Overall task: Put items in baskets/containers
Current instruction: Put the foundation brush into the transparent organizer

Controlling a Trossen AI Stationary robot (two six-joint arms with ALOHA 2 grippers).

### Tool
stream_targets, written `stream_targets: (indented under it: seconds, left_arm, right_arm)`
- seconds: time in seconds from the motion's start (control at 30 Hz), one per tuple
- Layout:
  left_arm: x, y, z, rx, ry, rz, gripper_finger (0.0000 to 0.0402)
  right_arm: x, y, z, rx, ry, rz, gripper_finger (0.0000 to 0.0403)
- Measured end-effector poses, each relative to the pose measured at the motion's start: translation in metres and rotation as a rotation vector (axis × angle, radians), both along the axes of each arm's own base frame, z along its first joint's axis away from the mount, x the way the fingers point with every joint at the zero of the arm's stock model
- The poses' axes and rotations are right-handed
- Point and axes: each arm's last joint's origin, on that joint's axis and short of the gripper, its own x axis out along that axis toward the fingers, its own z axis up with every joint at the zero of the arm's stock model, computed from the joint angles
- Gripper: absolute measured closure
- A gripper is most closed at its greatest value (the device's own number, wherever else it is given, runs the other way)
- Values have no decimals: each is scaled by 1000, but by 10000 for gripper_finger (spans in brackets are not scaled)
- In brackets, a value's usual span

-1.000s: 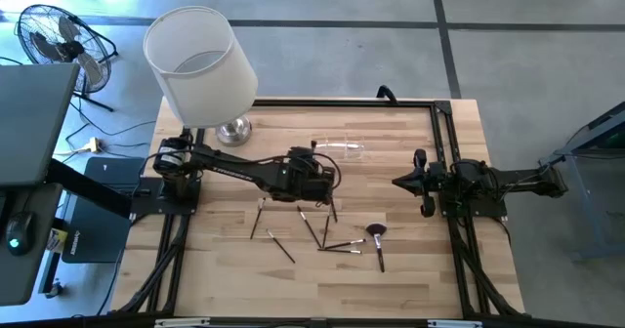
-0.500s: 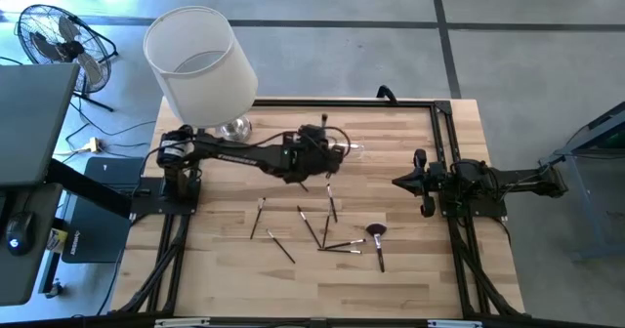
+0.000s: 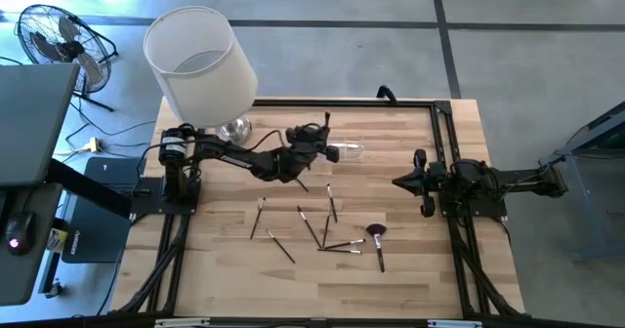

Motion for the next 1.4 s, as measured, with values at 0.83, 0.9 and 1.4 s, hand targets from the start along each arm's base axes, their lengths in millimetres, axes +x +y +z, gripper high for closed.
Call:
stream_targets:
  seconds: [0.83,0.9,1.4]
  left_arm:
    - [-8,18,-13,103,222,-74,325]
    - [-8,18,-13,103,221,-74,324]
    - [-8,17,-13,109,228,-77,321]
  right_arm:
    - [0,0,0,0,0,-1,402]
    - [0,0,0,0,0,0,402]
    - [0,0,0,0,1,0,402]
